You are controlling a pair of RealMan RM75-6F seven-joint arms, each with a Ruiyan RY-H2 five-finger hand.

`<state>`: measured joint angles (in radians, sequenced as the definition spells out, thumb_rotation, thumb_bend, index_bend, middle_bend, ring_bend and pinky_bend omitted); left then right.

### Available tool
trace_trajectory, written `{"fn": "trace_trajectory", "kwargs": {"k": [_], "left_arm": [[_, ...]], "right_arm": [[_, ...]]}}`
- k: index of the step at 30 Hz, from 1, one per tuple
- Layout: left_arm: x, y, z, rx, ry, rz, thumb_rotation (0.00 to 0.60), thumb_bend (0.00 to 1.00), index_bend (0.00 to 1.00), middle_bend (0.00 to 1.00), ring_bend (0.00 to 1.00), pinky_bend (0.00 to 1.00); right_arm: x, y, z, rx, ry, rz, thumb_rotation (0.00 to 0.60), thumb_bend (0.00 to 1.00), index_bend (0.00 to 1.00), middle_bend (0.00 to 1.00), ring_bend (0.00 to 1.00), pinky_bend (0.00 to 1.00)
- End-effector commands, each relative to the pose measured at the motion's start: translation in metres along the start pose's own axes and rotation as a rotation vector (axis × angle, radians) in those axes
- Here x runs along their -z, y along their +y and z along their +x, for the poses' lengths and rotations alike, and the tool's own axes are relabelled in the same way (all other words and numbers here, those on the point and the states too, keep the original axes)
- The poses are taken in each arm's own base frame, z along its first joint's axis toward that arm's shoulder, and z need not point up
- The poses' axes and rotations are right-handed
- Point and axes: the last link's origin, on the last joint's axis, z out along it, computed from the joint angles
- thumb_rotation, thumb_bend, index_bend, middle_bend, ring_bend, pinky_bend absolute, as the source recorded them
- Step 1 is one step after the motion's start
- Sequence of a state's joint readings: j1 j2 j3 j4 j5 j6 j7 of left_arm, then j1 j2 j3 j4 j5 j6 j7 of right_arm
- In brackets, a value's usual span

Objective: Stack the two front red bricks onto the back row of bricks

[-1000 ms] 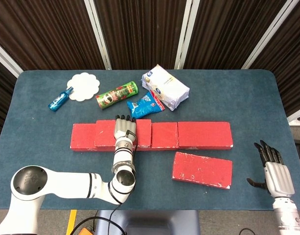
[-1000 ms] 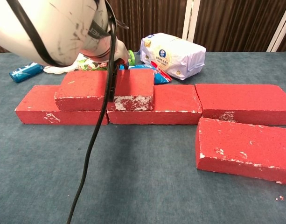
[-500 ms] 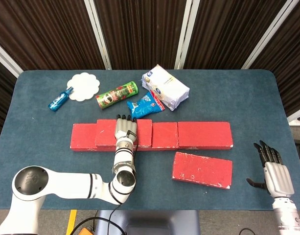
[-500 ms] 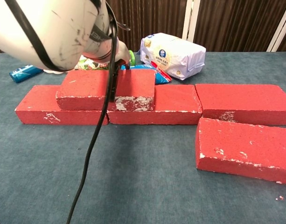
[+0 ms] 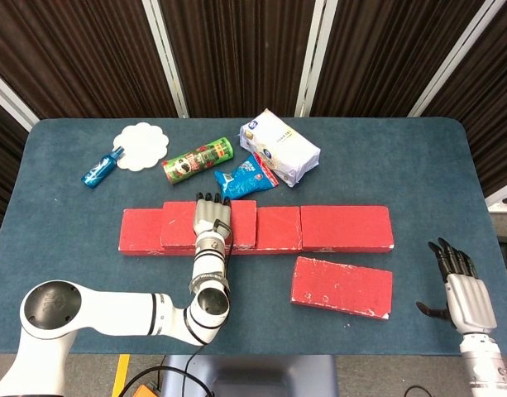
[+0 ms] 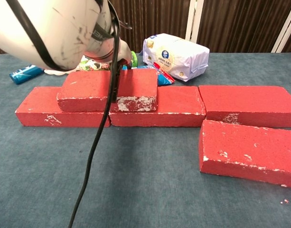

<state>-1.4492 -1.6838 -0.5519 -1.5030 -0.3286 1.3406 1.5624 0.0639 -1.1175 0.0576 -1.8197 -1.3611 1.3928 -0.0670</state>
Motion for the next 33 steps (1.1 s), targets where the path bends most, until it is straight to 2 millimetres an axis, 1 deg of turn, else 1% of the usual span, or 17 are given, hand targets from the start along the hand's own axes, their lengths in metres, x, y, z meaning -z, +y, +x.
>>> {"fn": "trace_trajectory", "kwargs": {"k": [1,9,11,14,15,27,31,33], "left_arm": [[0.000,0.000,0.000,-0.002,-0.001,0.004,0.600,0.20,0.00,0.00,0.00,0.08],[0.001,0.001,0.000,0.003,-0.004,0.001,0.600,0.19,0.00,0.00,0.00,0.08],[0.001,0.001,0.000,0.003,-0.003,0.001,0.600,0.15,0.00,0.00,0.00,0.08],[0.001,0.000,0.000,0.003,-0.001,0.002,0.600,0.01,0.00,0.00,0.00,0.08],[0.001,0.000,0.000,0.002,-0.001,0.002,0.600,0.00,0.00,0.00,0.00,0.08],[0.003,-0.001,0.005,0.023,0.024,-0.002,0.600,0.00,0.00,0.00,0.00,0.07],[0.011,0.000,0.009,0.031,0.028,-0.016,0.600,0.00,0.00,0.00,0.00,0.07],[0.018,0.001,0.012,0.062,0.024,-0.033,0.600,0.00,0.00,0.00,0.00,0.07]], "right_arm": [[0.000,0.000,0.000,-0.001,0.001,-0.001,0.600,0.00,0.15,0.07,0.01,0.00],[0.000,0.000,0.001,-0.006,0.004,-0.005,0.600,0.00,0.15,0.07,0.01,0.00],[0.000,0.000,0.001,-0.006,0.004,-0.005,0.600,0.00,0.15,0.07,0.01,0.00],[0.000,0.000,0.001,-0.006,0.003,-0.006,0.600,0.00,0.15,0.07,0.01,0.00],[0.000,0.000,0.001,-0.006,0.002,-0.006,0.600,0.00,0.15,0.07,0.01,0.00],[-0.001,0.000,0.000,-0.001,-0.003,-0.013,0.600,0.00,0.15,0.07,0.01,0.00],[-0.001,0.000,-0.001,0.002,-0.005,-0.014,0.600,0.00,0.15,0.07,0.01,0.00],[-0.002,0.000,-0.001,0.002,-0.006,-0.014,0.600,0.00,0.15,0.07,0.01,0.00]]}}
